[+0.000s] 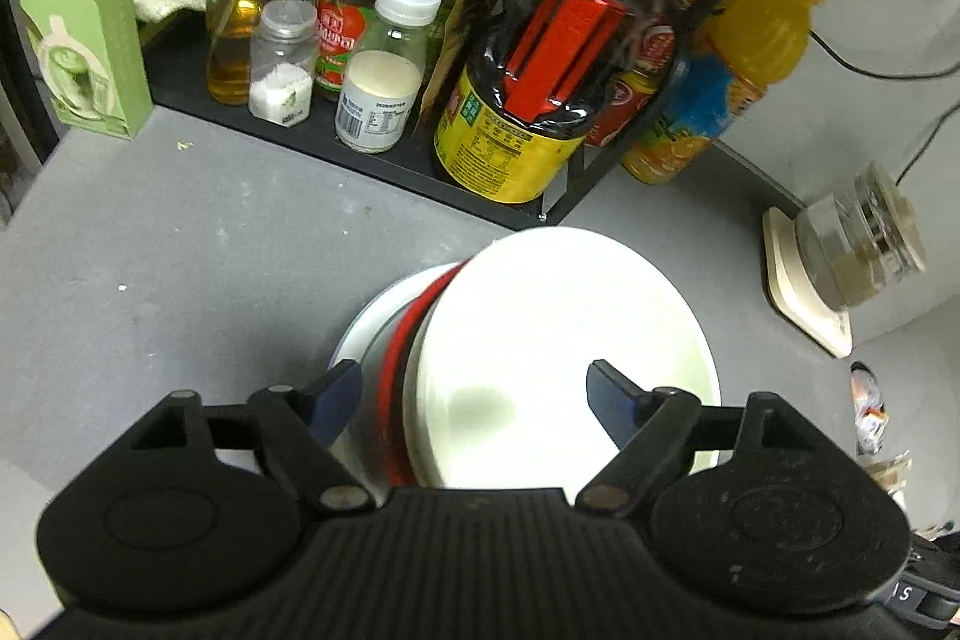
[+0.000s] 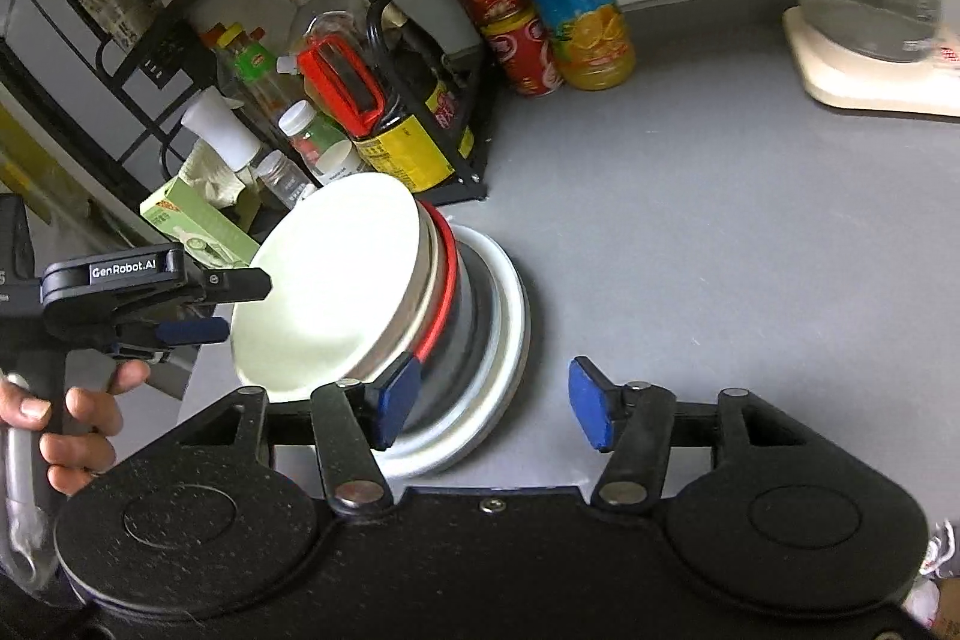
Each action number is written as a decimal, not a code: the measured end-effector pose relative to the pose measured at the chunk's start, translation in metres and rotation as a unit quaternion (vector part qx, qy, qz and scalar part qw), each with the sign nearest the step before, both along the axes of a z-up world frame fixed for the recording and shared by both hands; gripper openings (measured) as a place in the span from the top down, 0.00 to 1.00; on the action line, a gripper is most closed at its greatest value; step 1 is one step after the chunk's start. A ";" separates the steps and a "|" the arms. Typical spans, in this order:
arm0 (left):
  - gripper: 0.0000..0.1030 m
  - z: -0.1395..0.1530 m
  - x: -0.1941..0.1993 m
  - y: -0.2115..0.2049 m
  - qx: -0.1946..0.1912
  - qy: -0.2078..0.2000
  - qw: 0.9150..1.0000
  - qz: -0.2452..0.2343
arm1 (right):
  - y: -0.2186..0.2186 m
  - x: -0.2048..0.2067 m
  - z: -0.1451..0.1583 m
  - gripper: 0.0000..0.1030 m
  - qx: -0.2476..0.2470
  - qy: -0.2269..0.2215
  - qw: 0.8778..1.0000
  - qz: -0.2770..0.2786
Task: Organize plates and bowls
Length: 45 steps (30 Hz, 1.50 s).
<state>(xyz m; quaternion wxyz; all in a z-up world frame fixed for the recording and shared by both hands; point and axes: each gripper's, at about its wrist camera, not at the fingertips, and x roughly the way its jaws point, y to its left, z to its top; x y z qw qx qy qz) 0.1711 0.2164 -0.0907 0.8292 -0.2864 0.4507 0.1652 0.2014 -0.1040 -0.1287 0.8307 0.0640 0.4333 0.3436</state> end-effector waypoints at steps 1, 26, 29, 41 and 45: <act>0.21 0.002 -0.005 -0.004 0.006 -0.001 1.000 -0.001 | -0.005 -0.008 0.004 0.37 0.001 -0.004 1.000 -0.005; 0.12 0.051 -0.104 -0.100 0.054 -0.027 0.993 -0.104 | -0.085 -0.145 0.041 0.00 0.014 -0.077 0.987 -0.144; 0.11 0.055 -0.112 -0.109 0.063 -0.030 0.991 -0.114 | -0.091 -0.155 0.043 0.00 0.011 -0.084 0.984 -0.155; 0.09 0.065 -0.136 -0.131 0.087 -0.040 0.985 -0.143 | -0.103 -0.185 0.052 0.00 -0.010 -0.105 0.975 -0.194; 0.08 0.068 -0.142 -0.134 0.094 -0.050 0.983 -0.150 | -0.101 -0.193 0.053 0.00 -0.019 -0.114 0.974 -0.195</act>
